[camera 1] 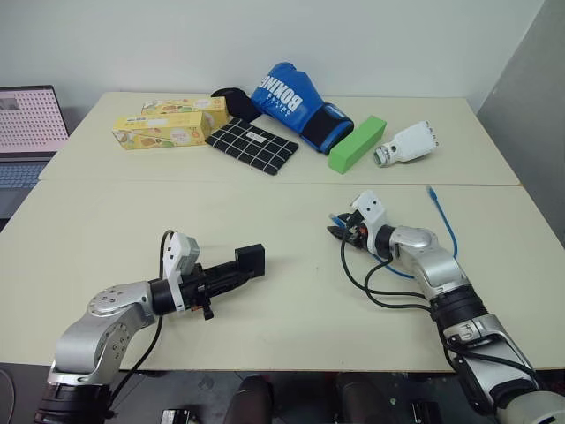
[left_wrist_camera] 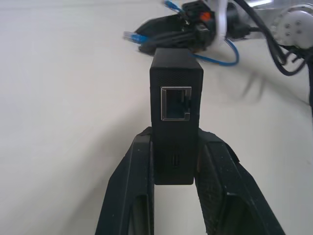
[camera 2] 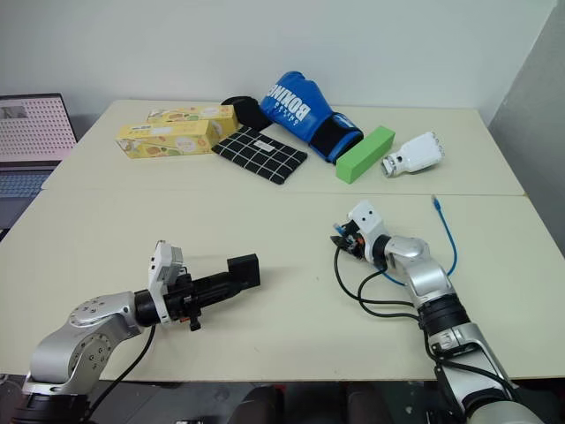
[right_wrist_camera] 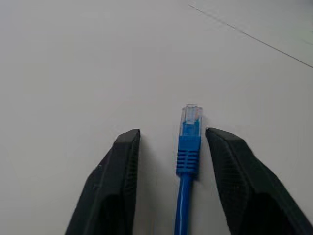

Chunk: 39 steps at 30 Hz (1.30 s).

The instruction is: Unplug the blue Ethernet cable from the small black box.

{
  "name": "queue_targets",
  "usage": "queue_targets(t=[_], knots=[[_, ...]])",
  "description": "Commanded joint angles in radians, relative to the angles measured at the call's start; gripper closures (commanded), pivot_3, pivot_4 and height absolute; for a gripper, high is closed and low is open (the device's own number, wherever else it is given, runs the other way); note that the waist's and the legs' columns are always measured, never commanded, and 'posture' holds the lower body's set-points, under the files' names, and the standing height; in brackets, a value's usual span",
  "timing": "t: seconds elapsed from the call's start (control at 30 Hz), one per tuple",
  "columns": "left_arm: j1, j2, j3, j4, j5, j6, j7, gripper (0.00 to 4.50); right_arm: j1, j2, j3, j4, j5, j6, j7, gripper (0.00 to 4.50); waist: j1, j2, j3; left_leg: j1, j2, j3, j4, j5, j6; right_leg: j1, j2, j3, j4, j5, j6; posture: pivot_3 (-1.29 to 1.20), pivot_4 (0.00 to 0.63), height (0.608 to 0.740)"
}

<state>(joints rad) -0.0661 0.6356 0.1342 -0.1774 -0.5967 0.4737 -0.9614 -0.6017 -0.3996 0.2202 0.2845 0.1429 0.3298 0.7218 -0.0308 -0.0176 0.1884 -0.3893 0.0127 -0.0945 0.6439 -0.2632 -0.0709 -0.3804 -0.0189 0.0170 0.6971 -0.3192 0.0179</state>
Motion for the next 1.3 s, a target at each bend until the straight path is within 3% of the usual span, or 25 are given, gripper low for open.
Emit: queue_targets(t=[0.03,0.27,0.37,0.6,0.8,0.87,1.03,1.2,1.3], knots=[[-0.036,-0.043,0.048,0.045,0.086,-0.128,0.105,3.71,-0.004,-0.057,-0.015,-0.226,0.055,0.043,0.109,1.50,0.000,0.000,0.000,-0.001,0.000,0.000,0.000,0.000,0.000,0.000,0.000,0.000,0.000,0.000,0.000,0.00,0.150,0.740],[-0.167,-0.200,0.125,0.367,0.366,-0.603,0.486,3.71,-0.045,-0.035,0.035,-0.494,0.127,0.199,0.156,1.50,-0.002,-0.001,0.000,-0.001,-0.001,-0.001,0.000,0.000,0.000,-0.001,0.000,-0.001,0.000,0.000,0.000,0.00,0.150,0.740],[-0.223,-0.247,0.166,0.519,0.394,-0.709,0.602,3.71,-0.068,-0.002,0.071,-0.525,0.123,0.242,0.142,1.50,-0.001,-0.001,-0.001,-0.001,-0.001,-0.001,0.001,0.000,0.000,-0.001,0.000,-0.001,0.000,0.000,0.000,0.00,0.150,0.740],[-0.268,-0.287,0.154,0.698,0.374,-0.749,0.597,3.71,-0.097,0.021,0.114,-0.502,0.090,0.256,0.133,1.50,0.005,-0.002,-0.001,-0.004,-0.002,-0.002,0.002,0.000,0.000,-0.001,-0.002,-0.002,-0.001,0.001,0.001,0.00,0.150,0.740],[-0.262,-0.284,0.148,0.744,0.368,-0.759,0.568,3.71,-0.093,0.019,0.119,-0.512,0.091,0.269,0.132,1.50,0.003,-0.002,-0.001,-0.003,-0.003,-0.002,0.002,0.000,0.000,-0.001,-0.002,-0.003,0.000,0.001,0.002,0.00,0.150,0.740],[-0.255,-0.287,0.159,0.745,0.348,-0.746,0.557,3.01,-0.091,0.018,0.119,-0.517,0.091,0.273,0.133,1.44,0.003,-0.001,-0.001,-0.003,-0.003,-0.002,0.002,0.000,0.000,-0.001,-0.002,-0.003,0.000,0.001,0.002,0.00,0.150,0.740],[-0.207,-0.286,0.161,0.678,0.328,-0.710,0.541,2.18,-0.088,0.019,0.120,-0.520,0.090,0.282,0.133,1.44,0.000,-0.001,-0.001,-0.003,-0.002,-0.002,0.002,0.000,0.000,-0.001,-0.002,-0.002,0.000,0.001,0.002,0.00,0.150,0.740],[-0.102,-0.256,0.155,0.490,0.324,-0.573,0.560,1.28,-0.079,0.026,0.116,-0.528,0.091,0.295,0.120,1.44,-0.007,-0.001,-0.001,-0.002,-0.002,-0.003,0.002,0.000,0.000,-0.001,-0.002,0.000,0.000,0.001,0.002,0.00,0.150,0.740],[0.000,-0.211,0.153,0.291,0.277,-0.397,0.533,1.28,-0.054,0.020,0.099,-0.545,0.097,0.309,0.106,1.44,-0.012,-0.001,-0.001,-0.002,-0.001,-0.004,0.001,0.000,0.000,-0.001,-0.002,0.000,0.000,0.001,0.002,0.00,0.150,0.740]])
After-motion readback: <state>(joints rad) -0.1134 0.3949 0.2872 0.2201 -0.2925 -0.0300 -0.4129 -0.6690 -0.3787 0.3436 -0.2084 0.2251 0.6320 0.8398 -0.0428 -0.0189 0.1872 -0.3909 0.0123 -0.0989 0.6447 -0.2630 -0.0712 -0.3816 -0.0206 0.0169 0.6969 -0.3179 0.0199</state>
